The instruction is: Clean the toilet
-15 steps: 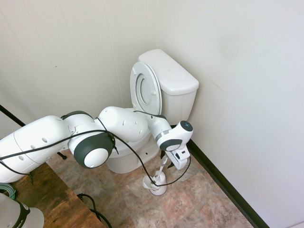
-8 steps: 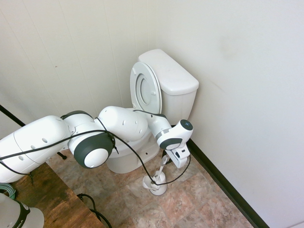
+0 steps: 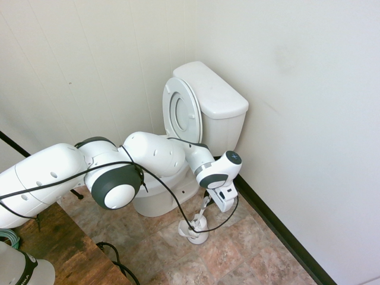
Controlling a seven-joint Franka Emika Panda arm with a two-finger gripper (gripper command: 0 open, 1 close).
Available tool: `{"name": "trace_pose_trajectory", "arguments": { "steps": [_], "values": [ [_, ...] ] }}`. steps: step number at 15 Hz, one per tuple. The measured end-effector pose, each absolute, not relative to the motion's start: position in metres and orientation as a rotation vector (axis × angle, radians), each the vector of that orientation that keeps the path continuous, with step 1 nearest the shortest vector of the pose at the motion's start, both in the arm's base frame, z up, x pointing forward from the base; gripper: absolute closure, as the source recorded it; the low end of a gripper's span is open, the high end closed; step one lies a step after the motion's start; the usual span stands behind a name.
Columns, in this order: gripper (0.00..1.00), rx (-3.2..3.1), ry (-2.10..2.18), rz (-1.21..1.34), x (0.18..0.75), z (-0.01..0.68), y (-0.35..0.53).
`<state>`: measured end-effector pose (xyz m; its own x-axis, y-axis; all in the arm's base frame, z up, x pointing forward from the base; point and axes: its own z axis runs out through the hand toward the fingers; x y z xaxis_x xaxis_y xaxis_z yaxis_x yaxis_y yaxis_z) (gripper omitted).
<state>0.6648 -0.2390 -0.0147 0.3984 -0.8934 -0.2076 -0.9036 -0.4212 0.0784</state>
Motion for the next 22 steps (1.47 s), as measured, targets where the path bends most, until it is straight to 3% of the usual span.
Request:
{"name": "trace_pose_trajectory", "arguments": {
  "steps": [8,22],
  "values": [
    [1.00,-2.627,1.653,0.289,0.618,0.016,-0.238],
    [1.00,-2.578,1.621,0.083,0.547,0.226,-0.214]
  ]
}}
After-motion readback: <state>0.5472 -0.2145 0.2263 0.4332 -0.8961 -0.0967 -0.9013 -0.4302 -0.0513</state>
